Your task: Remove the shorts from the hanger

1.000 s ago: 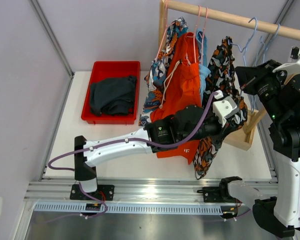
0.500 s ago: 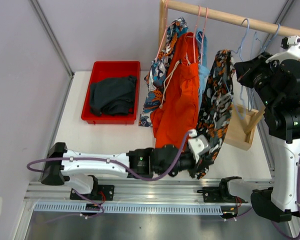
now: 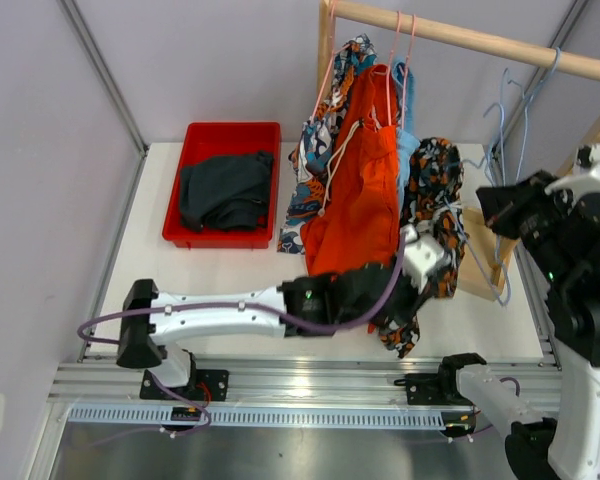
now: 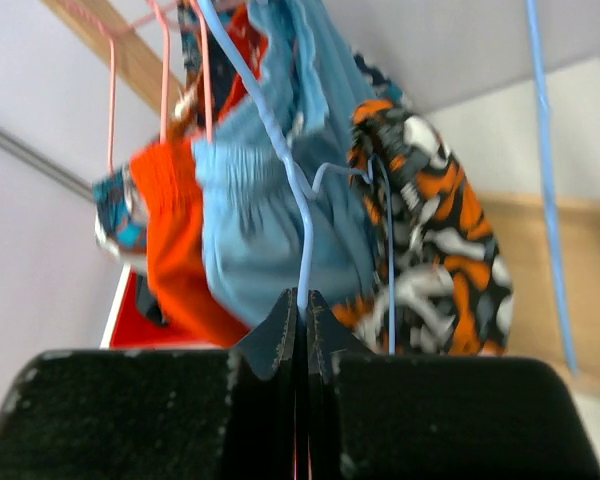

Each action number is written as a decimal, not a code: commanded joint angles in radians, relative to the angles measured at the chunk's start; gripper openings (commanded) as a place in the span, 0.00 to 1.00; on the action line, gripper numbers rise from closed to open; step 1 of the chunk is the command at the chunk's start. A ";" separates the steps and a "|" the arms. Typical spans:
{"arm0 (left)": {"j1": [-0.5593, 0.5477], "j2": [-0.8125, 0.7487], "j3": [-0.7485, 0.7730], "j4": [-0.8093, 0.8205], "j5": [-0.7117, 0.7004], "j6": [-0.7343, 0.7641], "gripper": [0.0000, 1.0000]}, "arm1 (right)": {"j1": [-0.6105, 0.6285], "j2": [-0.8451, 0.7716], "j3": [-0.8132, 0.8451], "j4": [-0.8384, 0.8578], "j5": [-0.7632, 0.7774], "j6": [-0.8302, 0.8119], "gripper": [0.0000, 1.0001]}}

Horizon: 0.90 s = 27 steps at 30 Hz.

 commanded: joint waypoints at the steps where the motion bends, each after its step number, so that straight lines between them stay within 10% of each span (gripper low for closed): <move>1: 0.151 0.063 0.224 -0.121 -0.069 0.009 0.00 | -0.004 -0.084 0.009 -0.150 -0.055 0.028 0.00; 7: 0.235 0.230 0.468 -0.316 -0.089 0.033 0.00 | -0.001 -0.069 0.170 -0.303 -0.050 0.016 0.00; 16: -0.142 -0.184 -0.124 -0.289 0.021 0.055 0.00 | 0.001 0.124 0.360 -0.172 0.012 0.004 0.00; 27: -0.334 -0.699 -0.401 -0.725 -0.360 -0.367 0.00 | -0.018 0.379 0.529 0.083 0.131 -0.033 0.00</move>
